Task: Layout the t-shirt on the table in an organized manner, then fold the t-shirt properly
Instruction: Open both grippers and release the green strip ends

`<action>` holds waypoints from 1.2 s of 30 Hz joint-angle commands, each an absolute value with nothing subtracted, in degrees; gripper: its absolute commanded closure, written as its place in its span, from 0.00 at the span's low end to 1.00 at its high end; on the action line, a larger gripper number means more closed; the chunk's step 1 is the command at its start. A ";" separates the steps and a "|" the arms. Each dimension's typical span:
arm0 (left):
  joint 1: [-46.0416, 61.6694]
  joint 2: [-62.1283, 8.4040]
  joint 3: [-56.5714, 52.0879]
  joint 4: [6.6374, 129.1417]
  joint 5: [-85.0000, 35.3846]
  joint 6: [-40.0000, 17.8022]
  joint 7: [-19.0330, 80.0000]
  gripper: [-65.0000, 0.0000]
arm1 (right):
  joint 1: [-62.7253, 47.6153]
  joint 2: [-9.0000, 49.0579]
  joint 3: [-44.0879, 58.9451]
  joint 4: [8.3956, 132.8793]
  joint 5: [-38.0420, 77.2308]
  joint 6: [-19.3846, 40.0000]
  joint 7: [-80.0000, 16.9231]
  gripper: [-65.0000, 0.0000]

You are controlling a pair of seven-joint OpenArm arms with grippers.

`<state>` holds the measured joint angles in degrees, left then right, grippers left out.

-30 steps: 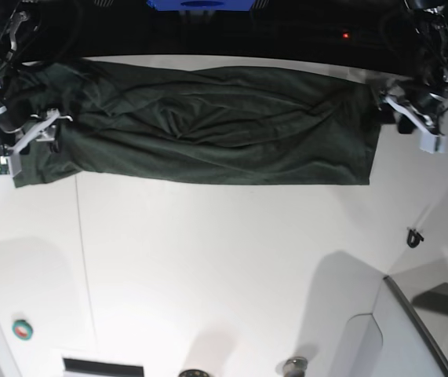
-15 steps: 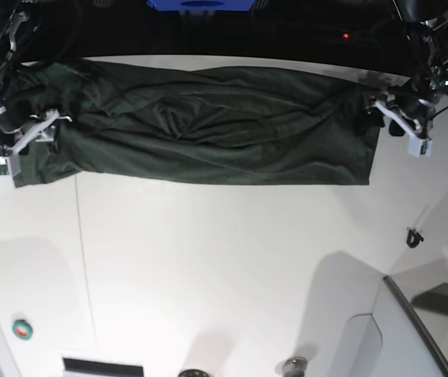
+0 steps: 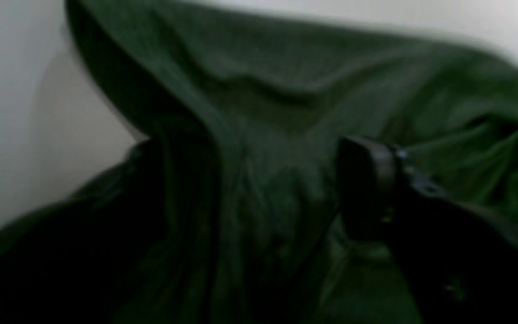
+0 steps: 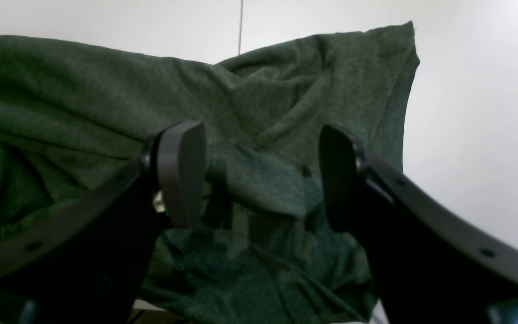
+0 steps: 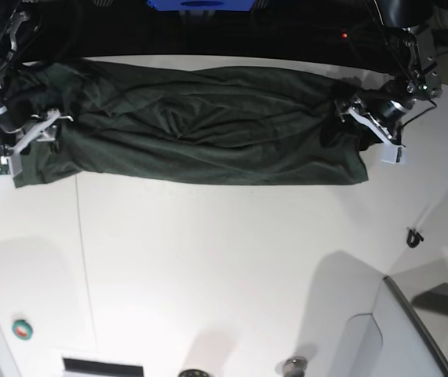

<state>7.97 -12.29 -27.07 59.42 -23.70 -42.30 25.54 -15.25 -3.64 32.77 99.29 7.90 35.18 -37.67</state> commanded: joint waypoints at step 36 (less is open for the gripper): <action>21.49 -14.37 -8.40 96.92 -16.48 -17.98 26.15 1.00 | -14.99 -3.12 32.92 100.35 8.66 35.74 -36.44 0.44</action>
